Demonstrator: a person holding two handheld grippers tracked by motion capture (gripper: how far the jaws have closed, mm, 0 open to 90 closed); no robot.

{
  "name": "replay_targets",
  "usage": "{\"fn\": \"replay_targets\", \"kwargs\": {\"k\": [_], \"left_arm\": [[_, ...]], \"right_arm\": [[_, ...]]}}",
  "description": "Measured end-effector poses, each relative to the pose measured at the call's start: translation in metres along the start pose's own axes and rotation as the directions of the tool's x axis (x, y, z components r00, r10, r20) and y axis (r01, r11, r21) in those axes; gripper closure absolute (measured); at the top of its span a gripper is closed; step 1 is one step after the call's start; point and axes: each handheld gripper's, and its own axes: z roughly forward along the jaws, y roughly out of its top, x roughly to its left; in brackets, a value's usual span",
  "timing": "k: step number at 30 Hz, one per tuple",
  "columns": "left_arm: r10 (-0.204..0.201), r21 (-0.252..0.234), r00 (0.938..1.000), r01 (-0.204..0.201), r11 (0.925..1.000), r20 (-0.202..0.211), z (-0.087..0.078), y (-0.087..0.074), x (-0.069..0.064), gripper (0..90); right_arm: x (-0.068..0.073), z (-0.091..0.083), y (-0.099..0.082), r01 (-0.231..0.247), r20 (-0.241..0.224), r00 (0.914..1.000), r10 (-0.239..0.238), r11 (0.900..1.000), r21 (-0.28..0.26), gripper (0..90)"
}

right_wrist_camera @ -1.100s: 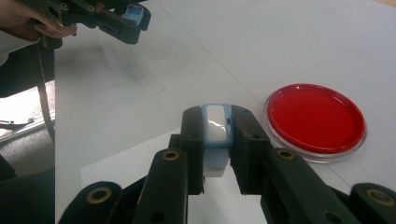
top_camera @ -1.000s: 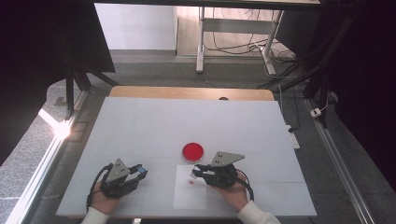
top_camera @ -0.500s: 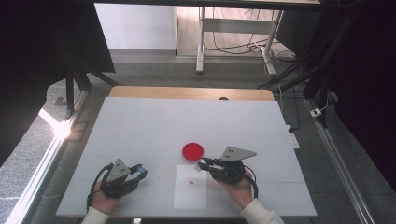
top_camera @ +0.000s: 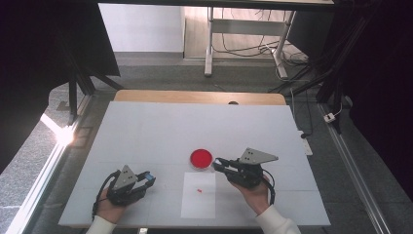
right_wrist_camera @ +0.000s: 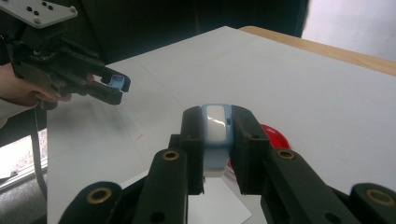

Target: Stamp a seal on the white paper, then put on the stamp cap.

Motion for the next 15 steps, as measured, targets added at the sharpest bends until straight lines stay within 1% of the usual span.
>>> {"fn": "replay_targets", "kwargs": {"k": [6, 15], "left_arm": [[0.001, -0.008, 1.0, -0.001, 1.0, -0.007, -0.0008, 0.0006, -0.0005, 64.9], [0.017, -0.013, 0.9998, -0.016, 0.9998, 0.009, 0.0023, 0.0039, -0.0028, 64.9]], "right_arm": [[0.0016, -0.0021, 0.0037, 0.011, -0.001, 0.9999, -0.011, 0.9999, -0.011, 75.2], [0.002, -0.0017, 0.005, 0.013, 0.001, 0.9999, -0.013, 0.9998, -0.016, 75.2]]}}
